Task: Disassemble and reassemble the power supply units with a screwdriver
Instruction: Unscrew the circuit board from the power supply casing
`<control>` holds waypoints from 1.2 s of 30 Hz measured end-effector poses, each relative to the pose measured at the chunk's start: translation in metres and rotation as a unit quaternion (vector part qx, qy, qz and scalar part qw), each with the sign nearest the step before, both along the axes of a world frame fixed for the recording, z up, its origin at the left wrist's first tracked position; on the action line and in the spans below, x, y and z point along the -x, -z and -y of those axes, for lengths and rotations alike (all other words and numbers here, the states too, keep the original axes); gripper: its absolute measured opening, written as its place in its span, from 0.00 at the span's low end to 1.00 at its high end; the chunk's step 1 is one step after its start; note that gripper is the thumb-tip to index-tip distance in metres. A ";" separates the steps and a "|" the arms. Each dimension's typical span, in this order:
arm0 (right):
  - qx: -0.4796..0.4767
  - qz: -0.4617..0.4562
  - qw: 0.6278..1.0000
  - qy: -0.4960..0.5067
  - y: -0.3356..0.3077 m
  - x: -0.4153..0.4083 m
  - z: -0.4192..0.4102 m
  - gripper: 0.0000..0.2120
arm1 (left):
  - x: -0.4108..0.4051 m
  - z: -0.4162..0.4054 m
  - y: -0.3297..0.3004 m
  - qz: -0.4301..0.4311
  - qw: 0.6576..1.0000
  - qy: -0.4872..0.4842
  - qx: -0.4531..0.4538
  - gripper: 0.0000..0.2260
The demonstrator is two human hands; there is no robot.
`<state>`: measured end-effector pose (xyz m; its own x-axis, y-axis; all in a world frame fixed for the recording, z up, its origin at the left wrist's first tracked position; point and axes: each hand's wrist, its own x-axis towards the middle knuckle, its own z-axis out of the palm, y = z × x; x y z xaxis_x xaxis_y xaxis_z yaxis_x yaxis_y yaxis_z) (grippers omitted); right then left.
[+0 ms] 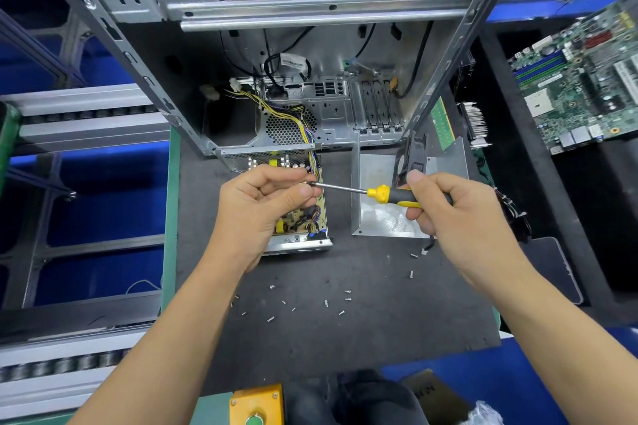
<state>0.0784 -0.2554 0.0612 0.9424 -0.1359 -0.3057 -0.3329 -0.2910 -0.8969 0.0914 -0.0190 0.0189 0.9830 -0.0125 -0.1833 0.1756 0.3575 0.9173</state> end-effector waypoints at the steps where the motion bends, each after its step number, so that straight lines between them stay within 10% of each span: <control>1: -0.005 -0.005 1.000 -0.002 0.000 0.000 0.001 0.21 | 0.000 0.000 0.000 0.000 1.000 0.002 -0.003 0.09; 7: -0.003 -0.040 0.999 -0.024 -0.004 -0.004 0.006 0.23 | 0.002 -0.001 0.002 0.021 0.998 0.044 -0.033 0.08; 17: -0.306 -0.136 0.941 0.045 0.000 -0.011 0.012 0.09 | 0.000 -0.002 -0.003 0.025 0.998 0.048 -0.041 0.08; 36: -0.197 -0.009 0.977 0.078 0.000 -0.015 -0.004 0.14 | 0.004 0.000 -0.003 0.015 0.983 0.101 -0.150 0.09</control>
<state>0.0938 -0.2510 0.0609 0.9136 -0.1445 -0.3801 -0.3630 0.1318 -0.9224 0.0872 -0.0191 0.0220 0.9710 -0.1583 -0.1791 0.1861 0.0305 0.9821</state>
